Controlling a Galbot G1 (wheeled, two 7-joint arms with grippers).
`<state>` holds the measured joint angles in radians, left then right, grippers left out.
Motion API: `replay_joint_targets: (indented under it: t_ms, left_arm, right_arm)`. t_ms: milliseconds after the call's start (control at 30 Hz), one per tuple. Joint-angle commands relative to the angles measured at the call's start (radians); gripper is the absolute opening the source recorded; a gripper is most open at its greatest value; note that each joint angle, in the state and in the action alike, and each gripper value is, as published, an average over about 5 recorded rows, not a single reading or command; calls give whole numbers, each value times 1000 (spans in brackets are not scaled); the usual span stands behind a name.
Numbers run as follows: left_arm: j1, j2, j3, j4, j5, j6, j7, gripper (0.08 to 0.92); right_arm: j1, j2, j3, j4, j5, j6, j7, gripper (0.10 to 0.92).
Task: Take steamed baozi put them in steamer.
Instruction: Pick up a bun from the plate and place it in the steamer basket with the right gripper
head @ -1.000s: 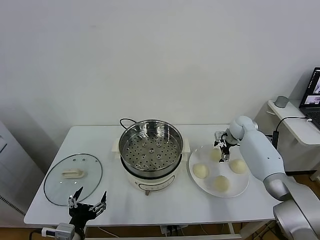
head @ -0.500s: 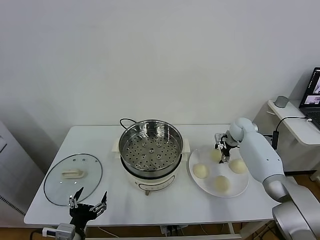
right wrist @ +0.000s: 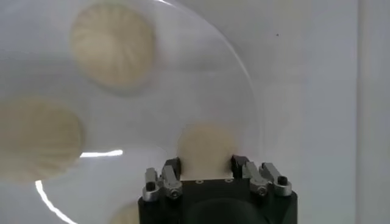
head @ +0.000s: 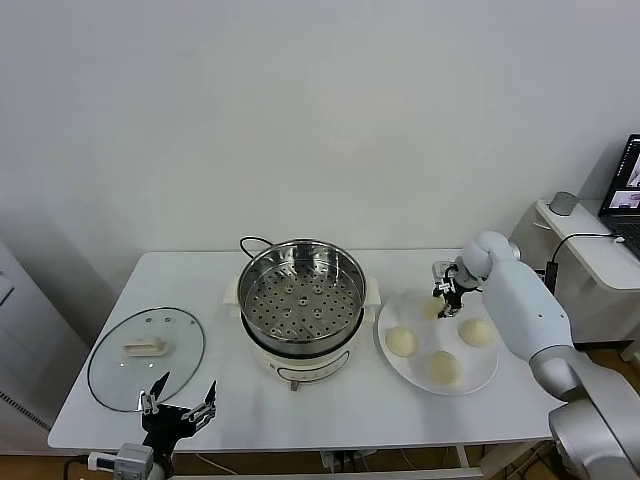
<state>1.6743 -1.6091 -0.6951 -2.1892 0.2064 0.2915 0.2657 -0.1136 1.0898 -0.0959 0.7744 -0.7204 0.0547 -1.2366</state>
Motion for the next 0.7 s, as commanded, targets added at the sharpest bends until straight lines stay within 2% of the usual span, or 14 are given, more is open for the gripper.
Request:
replay_joint_targets:
  t_ms: [33, 233, 367, 433, 700]
  left_arm:
    - [-5, -49, 4, 0, 14, -3, -11, 823]
    - [-8, -49, 4, -7, 6, 2, -36, 823]
    - [-9, -49, 2, -18, 3, 5, -43, 823]
    - [-9, -49, 1, -27, 1, 8, -46, 823]
    - [-4, -49, 2, -41, -2, 12, -56, 823]
  right_arm:
    - [185, -55, -234, 107, 289, -47, -78, 509]
    - [450, 59, -444, 18, 507, 8, -151, 509]
    - [565, 198, -509, -168, 632, 227, -161, 508]
    - [602, 251, -544, -218, 656, 308, -156, 507]
    - [652, 384, -668, -220, 653, 572, -166, 509]
